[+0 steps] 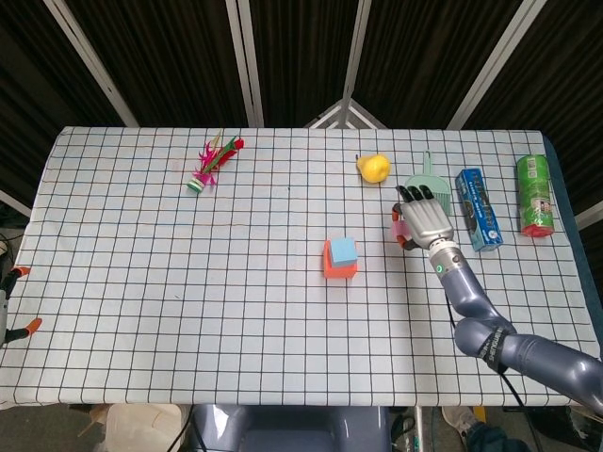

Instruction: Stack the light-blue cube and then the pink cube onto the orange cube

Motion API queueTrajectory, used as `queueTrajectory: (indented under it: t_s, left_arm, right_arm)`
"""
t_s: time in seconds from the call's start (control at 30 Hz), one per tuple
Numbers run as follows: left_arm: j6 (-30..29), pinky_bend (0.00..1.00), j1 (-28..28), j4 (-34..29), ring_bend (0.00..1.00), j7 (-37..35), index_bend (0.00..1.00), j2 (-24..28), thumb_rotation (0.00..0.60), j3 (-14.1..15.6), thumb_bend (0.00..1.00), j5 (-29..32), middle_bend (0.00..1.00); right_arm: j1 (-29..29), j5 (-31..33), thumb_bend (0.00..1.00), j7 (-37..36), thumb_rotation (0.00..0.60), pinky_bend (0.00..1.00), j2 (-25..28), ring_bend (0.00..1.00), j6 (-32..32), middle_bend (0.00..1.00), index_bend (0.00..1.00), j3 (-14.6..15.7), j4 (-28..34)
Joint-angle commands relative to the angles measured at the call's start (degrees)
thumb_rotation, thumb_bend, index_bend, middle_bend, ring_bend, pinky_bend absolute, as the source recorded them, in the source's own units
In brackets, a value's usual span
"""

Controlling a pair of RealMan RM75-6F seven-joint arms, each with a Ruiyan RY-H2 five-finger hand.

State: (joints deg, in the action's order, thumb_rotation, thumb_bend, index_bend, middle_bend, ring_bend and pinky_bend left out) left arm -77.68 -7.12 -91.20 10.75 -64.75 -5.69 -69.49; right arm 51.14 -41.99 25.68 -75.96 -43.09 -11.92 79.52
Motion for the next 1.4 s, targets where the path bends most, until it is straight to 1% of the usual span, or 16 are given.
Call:
queueTrajectory:
  t_s: [0.03, 0.17, 0.3, 0.5, 0.57, 0.63, 0.73, 0.9, 1.13, 1.4]
  left_arm:
    - [0.08, 0.02, 0.19, 0.00, 0.00, -1.56, 0.22, 0.65, 0.600, 0.23, 0.21, -0.92, 0.01]
    - [-0.08, 0.02, 0.42, 0.04, 0.00, -2.98, 0.22, 1.26, 0.600, 0.42, 0.21, -1.74, 0.01]
    - [-0.36, 0.02, 0.63, -0.25, 0.00, -4.15, 0.22, 1.67, 0.600, 0.73, 0.21, -2.84, 0.01]
    - [-0.69, 0.02, 0.97, -0.30, 0.00, -5.76, 0.22, 2.31, 0.600, 1.08, 0.21, -3.95, 0.01]
    - [-0.61, 0.02, 1.02, -0.24, 0.00, -6.04, 0.22, 2.43, 0.600, 1.07, 0.21, -3.86, 0.01]
    - [-0.46, 0.02, 0.94, -0.20, 0.00, -6.38, 0.22, 2.49, 0.600, 1.17, 0.21, -4.25, 0.01]
    - [-0.61, 0.02, 0.98, -0.25, 0.00, -6.51, 0.22, 2.54, 0.600, 1.42, 0.21, -4.93, 0.01]
    - [-1.19, 0.02, 1.18, -0.53, 0.00, -6.47, 0.22, 2.59, 0.600, 1.58, 0.21, -5.56, 0.01]
    - [-1.43, 0.02, 1.25, -0.64, 0.00, -6.10, 0.22, 2.50, 0.600, 1.59, 0.21, -5.67, 0.01]
    - [-1.18, 0.02, 1.18, -0.53, 0.00, -6.08, 0.22, 2.49, 0.600, 1.52, 0.21, -5.47, 0.01]
  right_arm:
    - [0.40, 5.98, 0.43, 6.52, 0.600, 0.00, 9.81, 0.07, -6.53, 0.07, 0.47, -0.57, 14.30]
    - [1.12, 9.95, 0.43, 10.28, 0.600, 0.00, 16.22, 0.07, -11.88, 0.07, 0.47, -1.70, 25.03]
    - [2.55, 13.68, 0.43, 13.31, 0.600, 0.00, 20.50, 0.07, -15.60, 0.07, 0.47, -2.88, 33.05]
    - [5.81, 20.33, 0.43, 16.63, 0.600, 0.00, 22.32, 0.07, -18.75, 0.07, 0.47, -4.13, 39.78]
    - [6.88, 21.89, 0.43, 17.60, 0.600, 0.00, 22.28, 0.07, -19.78, 0.07, 0.47, -4.45, 41.40]
    - [8.94, 24.35, 0.43, 18.61, 0.600, 0.00, 20.66, 0.07, -21.65, 0.07, 0.47, -5.31, 43.47]
    - [11.05, 27.11, 0.43, 19.96, 0.600, 0.00, 17.91, 0.07, -24.06, 0.07, 0.47, -5.27, 43.92]
    - [13.35, 29.33, 0.43, 20.95, 0.600, 0.00, 13.34, 0.07, -25.43, 0.07, 0.47, -4.57, 42.88]
    - [15.85, 30.32, 0.43, 22.13, 0.600, 0.00, 8.70, 0.07, -26.32, 0.07, 0.47, -4.06, 40.06]
    - [17.31, 30.94, 0.43, 22.41, 0.600, 0.00, 5.02, 0.07, -26.01, 0.07, 0.47, -3.61, 36.03]
